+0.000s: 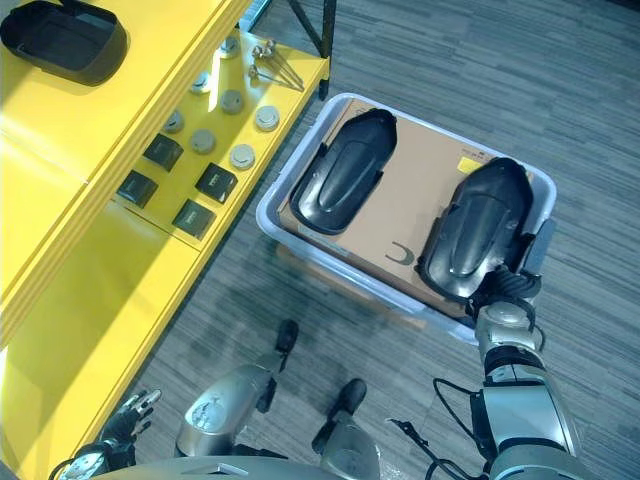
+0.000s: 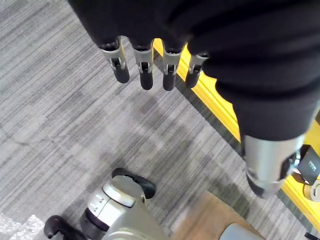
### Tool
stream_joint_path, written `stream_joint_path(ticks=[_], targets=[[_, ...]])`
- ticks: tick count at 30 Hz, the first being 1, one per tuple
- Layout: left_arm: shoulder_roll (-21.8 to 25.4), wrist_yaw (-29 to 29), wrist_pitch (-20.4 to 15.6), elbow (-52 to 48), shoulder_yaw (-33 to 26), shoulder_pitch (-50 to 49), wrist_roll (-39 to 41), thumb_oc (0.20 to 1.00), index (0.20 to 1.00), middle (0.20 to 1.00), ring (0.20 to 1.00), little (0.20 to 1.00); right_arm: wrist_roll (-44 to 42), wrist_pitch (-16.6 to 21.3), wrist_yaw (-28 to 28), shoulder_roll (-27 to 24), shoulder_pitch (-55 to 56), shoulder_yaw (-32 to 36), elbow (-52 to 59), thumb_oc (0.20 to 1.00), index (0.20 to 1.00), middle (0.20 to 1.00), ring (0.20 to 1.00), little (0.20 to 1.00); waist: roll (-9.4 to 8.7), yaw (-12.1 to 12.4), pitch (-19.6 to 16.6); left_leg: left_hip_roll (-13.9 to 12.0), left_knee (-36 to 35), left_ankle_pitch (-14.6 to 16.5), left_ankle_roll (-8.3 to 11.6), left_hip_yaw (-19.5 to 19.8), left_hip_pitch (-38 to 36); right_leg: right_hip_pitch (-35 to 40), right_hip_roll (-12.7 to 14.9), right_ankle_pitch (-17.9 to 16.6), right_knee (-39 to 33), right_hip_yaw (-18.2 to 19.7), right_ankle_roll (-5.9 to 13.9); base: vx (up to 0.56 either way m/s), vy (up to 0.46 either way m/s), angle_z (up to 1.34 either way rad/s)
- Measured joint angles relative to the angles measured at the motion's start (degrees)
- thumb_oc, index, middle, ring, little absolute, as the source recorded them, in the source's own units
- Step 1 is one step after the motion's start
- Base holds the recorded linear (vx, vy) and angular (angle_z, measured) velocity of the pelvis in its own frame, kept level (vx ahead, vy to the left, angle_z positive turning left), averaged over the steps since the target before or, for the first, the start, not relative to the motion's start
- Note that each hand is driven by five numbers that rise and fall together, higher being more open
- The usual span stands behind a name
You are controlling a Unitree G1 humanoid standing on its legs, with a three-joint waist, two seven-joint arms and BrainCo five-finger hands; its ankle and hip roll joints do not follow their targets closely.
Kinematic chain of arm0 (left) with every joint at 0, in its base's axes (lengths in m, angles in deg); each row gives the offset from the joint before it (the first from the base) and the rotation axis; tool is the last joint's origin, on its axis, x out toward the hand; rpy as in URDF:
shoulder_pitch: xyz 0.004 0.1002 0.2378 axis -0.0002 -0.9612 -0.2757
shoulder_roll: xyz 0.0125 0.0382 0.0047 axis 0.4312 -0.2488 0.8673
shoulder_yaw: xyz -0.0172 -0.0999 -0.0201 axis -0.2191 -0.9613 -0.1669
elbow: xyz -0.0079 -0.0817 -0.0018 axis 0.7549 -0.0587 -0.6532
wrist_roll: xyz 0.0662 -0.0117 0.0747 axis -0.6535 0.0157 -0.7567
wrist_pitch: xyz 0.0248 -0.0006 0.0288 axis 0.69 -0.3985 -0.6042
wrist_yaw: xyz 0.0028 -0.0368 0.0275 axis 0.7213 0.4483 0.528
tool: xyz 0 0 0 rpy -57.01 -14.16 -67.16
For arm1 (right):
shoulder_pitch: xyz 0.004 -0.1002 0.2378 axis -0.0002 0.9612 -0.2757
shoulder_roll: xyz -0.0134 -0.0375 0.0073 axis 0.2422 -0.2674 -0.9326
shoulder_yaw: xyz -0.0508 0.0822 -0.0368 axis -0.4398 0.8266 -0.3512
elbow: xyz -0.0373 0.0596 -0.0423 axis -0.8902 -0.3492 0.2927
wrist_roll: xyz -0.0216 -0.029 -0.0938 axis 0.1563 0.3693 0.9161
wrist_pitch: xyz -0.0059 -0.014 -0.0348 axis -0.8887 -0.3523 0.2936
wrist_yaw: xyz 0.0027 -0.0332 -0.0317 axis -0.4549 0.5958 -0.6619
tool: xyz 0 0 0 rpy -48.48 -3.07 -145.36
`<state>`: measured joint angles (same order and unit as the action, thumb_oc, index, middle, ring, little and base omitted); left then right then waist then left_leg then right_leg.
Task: Move parts from the plastic box to the shelf.
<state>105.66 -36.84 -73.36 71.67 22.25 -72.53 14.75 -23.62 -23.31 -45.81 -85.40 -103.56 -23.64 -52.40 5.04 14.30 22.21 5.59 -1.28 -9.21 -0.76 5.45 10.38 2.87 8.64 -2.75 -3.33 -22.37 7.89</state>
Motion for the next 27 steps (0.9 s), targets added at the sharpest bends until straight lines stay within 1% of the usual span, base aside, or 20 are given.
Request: stream_joint_path(ticks=[3,4,6,8,10,12,13,14,15,16,18,21,22,23,24,25,26,27], targets=[[0.1,0.0,0.0,-4.0,-4.0,0.2,3.4,1.000,1.000,1.000,1.000,1.000,0.1,0.3,2.0,2.3,3.9,1.4,8.1,0.200,0.200,0.200,0.200,0.200,-0.95,-0.1,-0.7,-0.2,-1.1,0.0,0.00,-0.6,-2.1,1.5,0.0,0.0,-0.3,0.5,-0.08,0.04,-0.005,-0.09],[0.3,0.0,-0.1,-5.8,-5.2,0.1,4.4,1.000,1.000,1.000,1.000,1.000,0.2,0.9,2.3,3.2,5.2,1.4,9.8,0.200,0.200,0.200,0.200,0.200,-1.42,0.0,-1.4,-0.4,-1.3,0.0,0.00,-0.7,-2.3,1.4,0.0,0.1,-0.3,0.8,-0.10,0.04,-0.015,-0.14],[0.7,1.2,0.3,-9.9,-6.3,0.3,5.6,1.000,1.000,1.000,1.000,1.000,0.2,0.9,3.9,4.9,7.8,2.5,14.5,0.200,0.200,0.200,0.200,0.200,-1.95,-0.4,-2.0,-0.4,-1.7,0.0,-0.01,-0.8,-3.1,2.1,0.0,0.0,-0.4,1.2,-0.09,0.04,-0.024,-0.08],[0.6,2.6,0.5,-16.4,-8.1,0.0,6.7,1.000,1.000,1.000,1.000,1.000,0.4,1.0,5.2,6.8,12.7,4.5,20.9,0.200,0.200,0.200,0.200,0.200,-2.38,-0.3,-2.3,-0.2,-2.0,0.2,-0.22,-0.9,-4.8,3.7,0.0,0.0,-0.6,1.1,0.02,0.05,-0.025,0.00],[0.8,4.7,0.4,-20.8,-10.0,0.0,7.3,1.000,1.000,1.000,1.000,1.000,1.0,1.1,6.3,8.4,15.6,5.5,24.1,0.200,0.200,0.200,0.200,0.200,-3.28,-0.9,-4.5,-0.1,-2.2,0.5,-0.50,-1.1,-5.7,4.8,0.1,0.0,-1.1,1.3,0.05,0.06,-0.028,-0.05],[0.9,6.5,0.1,-23.9,-12.2,-0.2,7.3,1.000,1.000,1.000,1.000,1.000,1.3,1.1,6.6,8.8,18.2,5.9,26.7,0.200,0.200,0.200,0.200,0.200,-4.00,-1.1,-6.1,-0.1,-2.9,0.7,-0.72,-1.6,-6.8,5.4,0.1,0.1,-1.3,1.6,0.06,0.07,-0.040,-0.13],[1.0,8.5,-0.1,-25.7,-13.5,0.2,7.1,1.000,1.000,1.000,1.000,1.000,1.5,1.0,7.1,8.8,18.9,6.4,27.8,0.200,0.200,0.200,0.200,0.200,-4.47,-1.9,-7.6,-0.3,-3.0,1.2,-1.14,-2.1,-7.6,6.0,0.1,0.1,-1.3,2.0,0.06,0.06,-0.042,-0.17],[1.0,9.3,0.3,-27.2,-13.9,0.2,6.9,1.000,1.000,1.000,1.000,1.000,1.9,0.7,7.7,8.9,19.5,6.8,28.8,0.200,0.200,0.200,0.200,0.200,-4.55,-2.0,-7.9,-0.3,-3.0,1.2,-1.14,-2.4,-8.4,6.7,0.1,0.2,-1.3,2.3,0.09,0.02,-0.043,-0.17],[1.2,10.0,0.5,-31.5,-14.2,-1.2,6.2,1.000,1.000,1.000,1.000,1.000,3.0,0.8,8.5,9.5,22.0,7.9,32.0,0.200,0.200,0.200,0.200,0.200,-4.89,-1.7,-9.1,-0.3,-3.5,1.4,-1.16,-2.5,-8.7,7.2,0.1,0.4,-1.3,2.6,0.10,-0.01,-0.025,-0.11],[1.5,10.2,0.8,-33.5,-14.1,-0.8,5.8,1.000,1.000,1.000,1.000,1.000,3.6,0.9,8.7,9.5,22.5,7.9,32.8,0.200,0.200,0.200,0.200,0.200,-5.19,-2.1,-10.2,-0.4,-3.5,1.8,-1.56,-2.6,-8.8,7.0,0.0,0.6,-1.4,2.8,0.03,-0.01,-0.040,-0.12],[1.8,10.2,1.5,-37.1,-14.0,-0.8,5.3,1.000,1.000,1.000,1.000,1.000,3.7,0.9,9.1,9.5,22.9,8.1,34.9,0.200,0.200,0.200,0.200,0.200,-5.39,-2.7,-10.9,-0.6,-3.5,1.8,-1.58,-3.0,-9.5,7.3,0.0,0.5,-1.3,3.1,-0.01,-0.02,-0.034,-0.08],[1.9,9.8,4.0,-42.3,-13.4,-0.4,5.3,1.000,1.000,1.000,1.000,1.000,3.8,0.8,9.2,9.6,24.4,8.1,38.6,0.200,0.200,0.200,0.200,0.200,-5.51,-3.8,-12.3,-0.7,-3.5,1.8,-1.63,-3.5,-9.6,7.3,-0.1,0.5,-1.3,3.2,-0.06,-0.02,-0.020,-0.04],[2.0,9.3,4.3,-43.7,-12.9,-0.2,5.3,1.000,1.000,1.000,1.000,1.000,4.5,0.9,9.2,9.6,24.4,8.1,39.3,0.200,0.200,0.200,0.200,0.200,-5.48,-3.8,-12.6,-0.8,-3.5,1.8,-1.62,-3.8,-9.6,7.3,-0.1,0.4,-1.3,3.5,-0.12,-0.05,-0.026,-0.13],[2.1,9.2,5.1,-45.2,-12.3,0.2,5.4,1.000,1.000,1.000,1.000,1.000,4.9,0.9,9.3,9.7,24.6,8.2,40.0,0.200,0.200,0.200,0.200,0.200,-5.47,-4.3,-12.8,-0.9,-3.4,1.8,-1.66,-3.9,-9.9,7.4,-0.1,0.4,-1.4,3.9,-0.17,-0.07,-0.028,-0.20],[2.7,8.6,6.2,-49.9,-10.5,0.9,5.4,1.000,1.000,1.000,1.000,1.000,5.5,0.9,9.3,10.2,24.8,8.1,41.8,0.200,0.200,0.200,0.200,0.200,-5.55,-4.6,-12.9,-1.1,-3.5,1.7,-1.44,-4.2,-10.5,7.7,-0.3,0.3,-1.4,4.5,-0.21,-0.07,-0.021,-0.14],[2.7,8.6,6.2,-49.9,-10.5,0.9,5.4,1.000,1.000,1.000,1.000,1.000,5.5,0.9,9.3,10.2,24.8,8.1,41.8,0.200,0.200,0.200,0.200,0.200,-5.55,-4.6,-12.9,-1.1,-3.5,1.7,-1.44,-4.2,-10.5,7.7,-0.3,0.3,-1.4,4.5,-0.21,-0.07,-0.014,-0.11],[3.3,7.0,6.4,-52.8,-8.2,3.0,5.6,1.000,1.000,1.000,1.000,1.000,5.6,1.0,9.3,10.8,24.9,8.0,43.6,0.200,0.200,0.200,0.200,0.200,-5.47,-5.5,-13.4,-1.1,-3.5,1.8,-1.62,-4.2,-10.5,7.7,-0.4,0.2,-1.4,4.5,-0.22,-0.06,-0.010,-0.03],[3.4,6.8,6.7,-53.5,-7.0,4.7,5.6,1.000,1.000,1.000,1.000,1.000,5.6,1.0,9.2,10.9,24.9,7.6,44.0,0.200,0.200,0.200,0.200,0.200,-5.44,-5.7,-13.7,-1.2,-3.5,1.8,-1.69,-4.4,-10.6,7.7,-0.4,0.2,-1.4,4.7,-0.23,-0.06,-0.013,-0.06]])
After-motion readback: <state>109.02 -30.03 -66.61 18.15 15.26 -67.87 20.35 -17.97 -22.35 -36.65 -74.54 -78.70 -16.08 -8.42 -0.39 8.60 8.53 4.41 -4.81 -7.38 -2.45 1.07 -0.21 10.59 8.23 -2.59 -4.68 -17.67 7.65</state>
